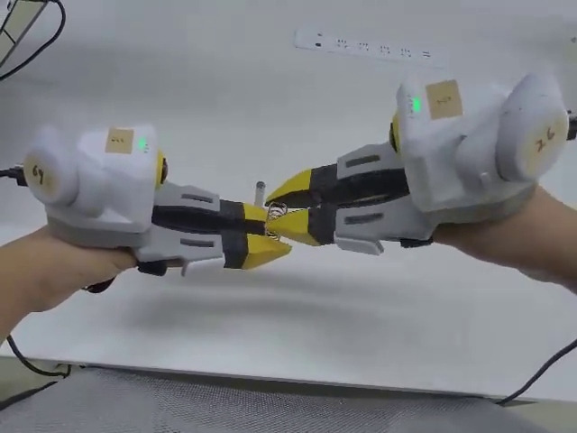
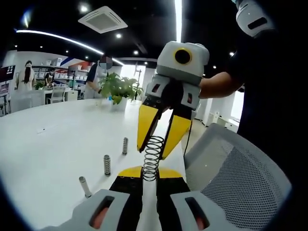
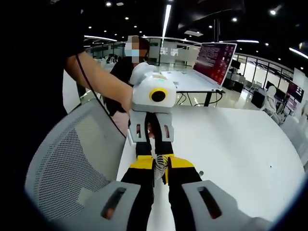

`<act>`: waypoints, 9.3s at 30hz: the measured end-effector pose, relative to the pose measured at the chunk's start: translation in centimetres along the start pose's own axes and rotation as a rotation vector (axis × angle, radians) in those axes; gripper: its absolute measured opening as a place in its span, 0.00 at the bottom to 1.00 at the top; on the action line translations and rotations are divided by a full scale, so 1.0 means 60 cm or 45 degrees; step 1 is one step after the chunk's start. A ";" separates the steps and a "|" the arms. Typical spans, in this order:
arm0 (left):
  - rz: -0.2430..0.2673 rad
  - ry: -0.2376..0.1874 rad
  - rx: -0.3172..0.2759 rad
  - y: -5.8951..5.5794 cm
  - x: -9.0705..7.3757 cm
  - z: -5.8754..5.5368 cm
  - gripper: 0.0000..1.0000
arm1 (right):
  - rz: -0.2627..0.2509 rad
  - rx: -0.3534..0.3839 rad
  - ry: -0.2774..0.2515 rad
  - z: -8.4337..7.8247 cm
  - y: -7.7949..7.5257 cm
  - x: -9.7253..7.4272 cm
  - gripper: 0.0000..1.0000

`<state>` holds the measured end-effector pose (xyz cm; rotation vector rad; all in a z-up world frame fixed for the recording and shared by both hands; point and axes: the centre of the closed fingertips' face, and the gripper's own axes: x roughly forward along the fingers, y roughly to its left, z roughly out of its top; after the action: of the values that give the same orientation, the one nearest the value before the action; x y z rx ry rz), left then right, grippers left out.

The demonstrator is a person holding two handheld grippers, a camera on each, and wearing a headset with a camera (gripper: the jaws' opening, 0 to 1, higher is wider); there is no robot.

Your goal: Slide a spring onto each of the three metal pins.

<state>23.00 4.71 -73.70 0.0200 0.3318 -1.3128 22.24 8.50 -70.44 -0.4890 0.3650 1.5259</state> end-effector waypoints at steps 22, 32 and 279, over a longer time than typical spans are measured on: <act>0.018 0.018 0.031 0.000 0.000 -0.003 0.02 | 0.002 -0.122 0.077 0.003 0.005 0.009 0.07; 0.037 0.025 0.041 0.002 0.001 -0.001 0.03 | 0.014 -0.157 0.115 0.002 0.004 0.009 0.07; 0.484 0.018 -0.135 0.105 -0.106 -0.060 0.98 | -0.246 0.279 0.110 -0.113 -0.147 0.109 0.30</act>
<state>26.81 13.08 -76.63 0.0027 0.3884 -0.9179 31.69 10.72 -78.95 -0.4055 0.5302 1.2638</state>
